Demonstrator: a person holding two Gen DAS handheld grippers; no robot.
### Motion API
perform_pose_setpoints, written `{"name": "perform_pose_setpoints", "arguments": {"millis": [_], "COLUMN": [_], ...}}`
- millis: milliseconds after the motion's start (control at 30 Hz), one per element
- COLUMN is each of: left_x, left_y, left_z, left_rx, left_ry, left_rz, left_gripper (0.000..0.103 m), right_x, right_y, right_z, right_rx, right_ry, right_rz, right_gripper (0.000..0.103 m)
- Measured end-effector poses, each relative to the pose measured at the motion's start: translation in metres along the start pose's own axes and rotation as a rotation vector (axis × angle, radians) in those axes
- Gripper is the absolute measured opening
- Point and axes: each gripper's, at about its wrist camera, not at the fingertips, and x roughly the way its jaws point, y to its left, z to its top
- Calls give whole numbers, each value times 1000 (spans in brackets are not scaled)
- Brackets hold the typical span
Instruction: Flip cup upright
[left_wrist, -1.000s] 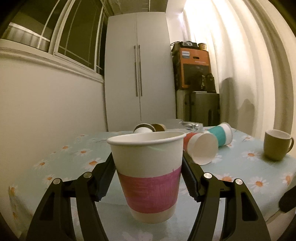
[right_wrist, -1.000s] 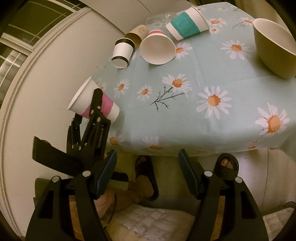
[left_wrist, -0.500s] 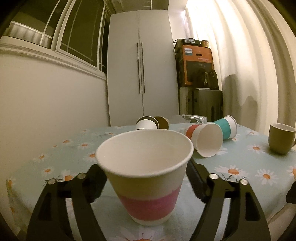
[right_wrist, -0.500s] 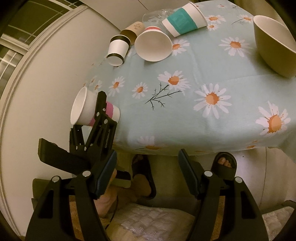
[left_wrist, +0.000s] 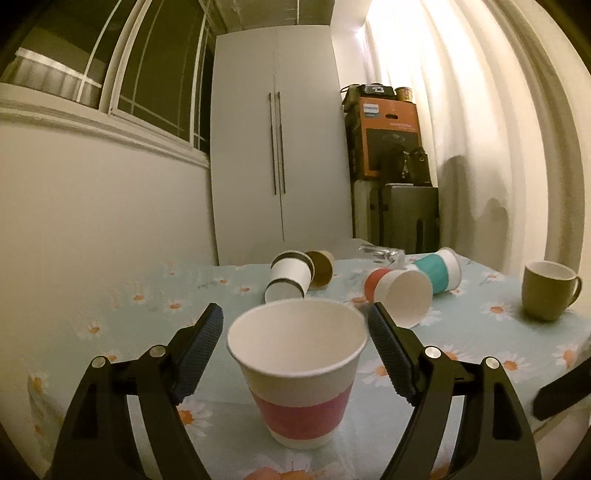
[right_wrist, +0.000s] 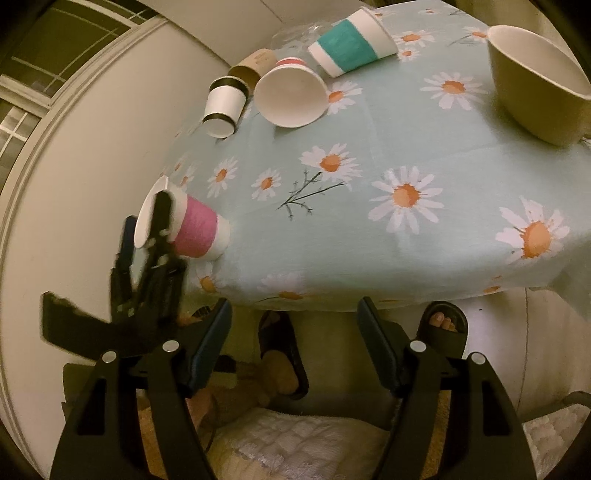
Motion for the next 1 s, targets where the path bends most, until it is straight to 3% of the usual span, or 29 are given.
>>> {"name": "perform_pose_setpoints", "arguments": {"millis": [33, 267, 533, 633, 1000], "left_x": [-4, -48, -99, -117, -193], "left_y": [1, 12, 29, 35, 60], "left_z": [5, 38, 62, 66, 60], "left_rx": [5, 24, 56, 71, 99], "left_ry": [14, -17, 5, 16, 16], "left_rz": [-12, -58, -106, -113, -161], "left_gripper": [98, 97, 96, 96, 96], "right_x": [-1, -15, -37, -56, -86], "right_y": [-1, 8, 26, 37, 94], "right_z": [0, -9, -31, -47, -139], "right_rx": [7, -21, -115, -170, -413], "right_ry": [-3, -77, -203, -298, -514], "right_rz": [-2, 9, 29, 49, -25], "right_gripper": [70, 71, 85, 97, 98]}}
